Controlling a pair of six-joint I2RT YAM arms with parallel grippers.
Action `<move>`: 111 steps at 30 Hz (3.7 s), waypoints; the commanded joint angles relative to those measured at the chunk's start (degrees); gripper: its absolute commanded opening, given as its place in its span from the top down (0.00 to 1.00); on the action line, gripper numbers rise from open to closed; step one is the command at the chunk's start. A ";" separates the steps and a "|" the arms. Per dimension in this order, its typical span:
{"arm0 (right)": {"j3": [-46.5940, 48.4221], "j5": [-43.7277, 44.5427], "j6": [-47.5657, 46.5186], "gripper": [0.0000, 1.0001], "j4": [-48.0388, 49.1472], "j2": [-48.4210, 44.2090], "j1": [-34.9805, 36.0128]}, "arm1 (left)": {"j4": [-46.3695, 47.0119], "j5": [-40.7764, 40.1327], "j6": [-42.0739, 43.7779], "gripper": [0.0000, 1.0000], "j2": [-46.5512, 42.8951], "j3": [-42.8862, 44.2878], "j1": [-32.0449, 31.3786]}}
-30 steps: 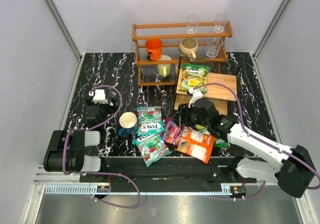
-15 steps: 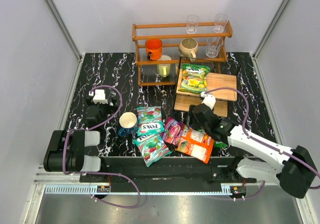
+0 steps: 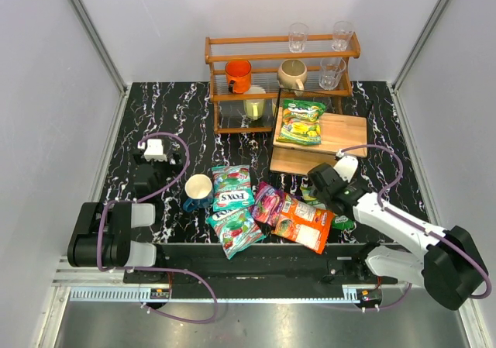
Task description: Place and organize the candy bags onto the shelf
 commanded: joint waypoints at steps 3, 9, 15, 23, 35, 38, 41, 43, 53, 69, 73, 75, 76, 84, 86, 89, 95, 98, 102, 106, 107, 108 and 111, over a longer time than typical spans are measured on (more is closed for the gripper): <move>-0.77 0.43 0.77 0.26 0.88 -0.19 -3.28 | 2.67 -0.64 -0.45 0.01 0.08 1.90 -0.01; 0.64 -3.96 1.47 0.18 1.33 5.26 -3.46 | 2.67 -0.56 -0.45 0.01 0.16 1.90 -0.10; -1.64 -6.25 5.42 0.19 3.25 5.27 -3.46 | 2.67 -0.56 -0.45 0.01 0.16 1.90 -0.10; -4.81 -8.28 7.36 0.75 6.51 5.45 -3.55 | 2.67 -0.56 -0.45 0.01 0.16 1.90 -0.01; -0.96 -4.50 4.38 1.00 -2.43 -10.80 -3.46 | 2.67 -0.56 -0.45 0.01 0.16 1.99 -0.01; 2.38 -4.23 2.27 1.00 -6.57 -14.50 -3.37 | 2.67 -0.56 -0.45 0.01 0.16 1.99 -0.10; 4.84 -6.16 -0.46 1.00 -8.16 -16.70 -3.28 | 2.67 -0.56 -0.45 0.01 0.16 1.99 -0.10; 5.82 -9.93 -2.56 1.00 -8.25 -16.79 -3.28 | 2.67 -0.56 -0.44 0.01 0.16 1.99 -0.10; 7.31 -22.86 -11.70 1.00 1.23 -11.18 8.57 | 2.67 -0.47 -0.45 0.01 0.16 1.99 -0.10; 14.09 -7.86 -21.24 0.27 6.59 2.21 25.81 | 2.67 -0.56 -0.44 0.01 0.16 1.99 -0.10; 7.25 -0.73 -11.56 0.13 6.69 -5.18 25.90 | 2.67 -0.56 -0.36 0.01 0.16 1.99 -0.10; 4.87 -0.02 -5.69 0.12 6.16 -8.43 25.81 | 2.67 -0.56 -0.45 0.01 0.16 1.99 -0.10; 2.59 0.33 -3.56 0.12 5.90 -9.14 25.72 | 2.67 -0.56 -0.45 0.01 0.16 1.99 -0.10; -8.40 -0.89 11.49 0.22 11.67 -16.61 25.72 | 2.67 -0.56 -0.45 0.01 0.16 1.90 -0.01; -9.12 -2.21 11.49 0.23 13.45 -16.70 25.72 | 2.67 -0.64 -0.45 0.01 0.16 1.90 -0.01; -9.29 -3.09 11.67 0.26 14.33 -15.65 25.55 | 2.67 -0.56 -0.45 0.01 0.16 1.90 -0.10; -12.72 -8.18 12.19 0.38 23.46 -15.56 24.85 | 2.67 -0.56 -0.45 0.01 0.16 1.99 -0.01; -12.90 -9.24 12.63 0.41 24.53 -13.98 24.49 | 2.67 -0.56 -0.36 0.01 0.16 1.99 -0.01; -12.55 -9.42 13.86 0.41 23.65 -11.70 24.14 | 2.67 -0.56 -0.45 0.01 0.08 1.90 -0.01; -13.25 -10.91 14.30 0.55 25.93 -9.23 23.87 | 2.76 -0.56 -0.45 0.01 0.16 1.90 -0.10; -13.42 -11.00 14.39 0.62 26.89 -9.23 23.87 | 2.76 -0.56 -0.45 0.01 0.16 1.90 -0.10; -13.77 -11.09 14.39 0.76 27.16 -9.49 23.79 | 2.76 -0.56 -0.45 0.01 0.16 1.90 -0.01; -13.78 -10.30 13.60 0.97 27.25 -10.89 23.79 | 2.24 -3.79 -2.45 0.01 -0.97 2.16 -0.01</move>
